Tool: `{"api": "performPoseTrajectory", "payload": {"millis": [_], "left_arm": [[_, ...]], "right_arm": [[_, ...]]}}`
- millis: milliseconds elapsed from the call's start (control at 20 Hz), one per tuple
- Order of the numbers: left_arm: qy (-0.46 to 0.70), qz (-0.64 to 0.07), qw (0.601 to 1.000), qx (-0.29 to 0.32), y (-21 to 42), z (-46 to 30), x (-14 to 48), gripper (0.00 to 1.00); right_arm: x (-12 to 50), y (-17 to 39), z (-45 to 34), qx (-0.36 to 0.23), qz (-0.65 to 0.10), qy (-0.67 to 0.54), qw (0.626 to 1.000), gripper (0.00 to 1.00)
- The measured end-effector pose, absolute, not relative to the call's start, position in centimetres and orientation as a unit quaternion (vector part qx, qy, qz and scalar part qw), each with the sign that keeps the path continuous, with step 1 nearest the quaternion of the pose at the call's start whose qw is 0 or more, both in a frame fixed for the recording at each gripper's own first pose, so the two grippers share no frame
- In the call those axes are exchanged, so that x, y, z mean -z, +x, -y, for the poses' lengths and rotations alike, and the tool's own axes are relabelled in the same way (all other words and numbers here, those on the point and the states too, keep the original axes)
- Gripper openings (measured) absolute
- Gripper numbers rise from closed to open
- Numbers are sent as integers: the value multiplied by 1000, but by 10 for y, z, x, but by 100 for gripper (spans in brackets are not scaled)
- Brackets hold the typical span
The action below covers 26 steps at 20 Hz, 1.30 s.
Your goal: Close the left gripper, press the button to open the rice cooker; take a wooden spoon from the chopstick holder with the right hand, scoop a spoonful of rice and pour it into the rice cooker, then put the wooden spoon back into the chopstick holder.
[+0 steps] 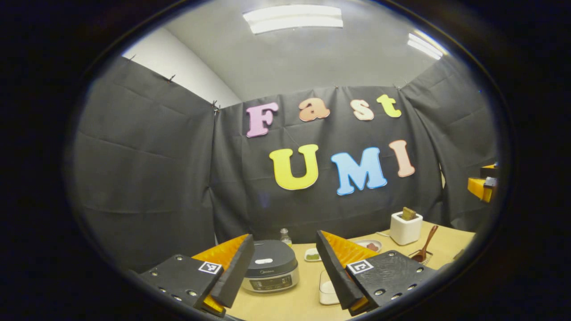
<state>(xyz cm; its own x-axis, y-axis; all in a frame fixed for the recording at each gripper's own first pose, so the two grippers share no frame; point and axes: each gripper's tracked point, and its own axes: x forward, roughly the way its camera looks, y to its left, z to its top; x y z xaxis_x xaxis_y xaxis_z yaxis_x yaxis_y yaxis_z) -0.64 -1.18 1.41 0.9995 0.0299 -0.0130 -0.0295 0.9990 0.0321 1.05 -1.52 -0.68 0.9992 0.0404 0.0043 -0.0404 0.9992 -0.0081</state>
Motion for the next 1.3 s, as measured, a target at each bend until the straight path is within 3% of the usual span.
{"api": "performPoseTrajectory", "payload": {"millis": [50, 150, 250, 300, 400, 450, 600, 750, 1300], "left_arm": [[15, -7, 1000, -16, -5, 12, -16, 84], [14, -8, 1000, -19, -7, 13, -15, 70], [18, -9, 1000, -18, -8, 16, -18, 71], [20, -6, 999, -25, -9, 17, -21, 66], [16, -1, 999, -32, -10, 15, -29, 30], [17, 0, 999, -35, -13, 19, -28, 29], [35, 11, 998, -58, -15, 10, -37, 7], [35, 15, 997, -60, -9, 6, -43, 0], [-5, -49, 998, -27, 111, -27, 14, 0]], "right_arm": [[8, 12, 17, -22, 2, -4, 1000, 94], [9, 12, 19, -26, 2, -3, 1000, 94], [11, 14, 21, -31, 1, -1, 1000, 94], [12, 14, 22, -33, 1, -2, 999, 94], [16, 16, 26, -39, 1, -2, 999, 94], [17, 16, 27, -44, 1, -2, 999, 94], [23, 18, 29, -58, 0, -6, 998, 94], [32, 21, 33, -63, -9, -2, 998, 96], [34, 48, 14, -27, -16, -9, 999, 94]]}}
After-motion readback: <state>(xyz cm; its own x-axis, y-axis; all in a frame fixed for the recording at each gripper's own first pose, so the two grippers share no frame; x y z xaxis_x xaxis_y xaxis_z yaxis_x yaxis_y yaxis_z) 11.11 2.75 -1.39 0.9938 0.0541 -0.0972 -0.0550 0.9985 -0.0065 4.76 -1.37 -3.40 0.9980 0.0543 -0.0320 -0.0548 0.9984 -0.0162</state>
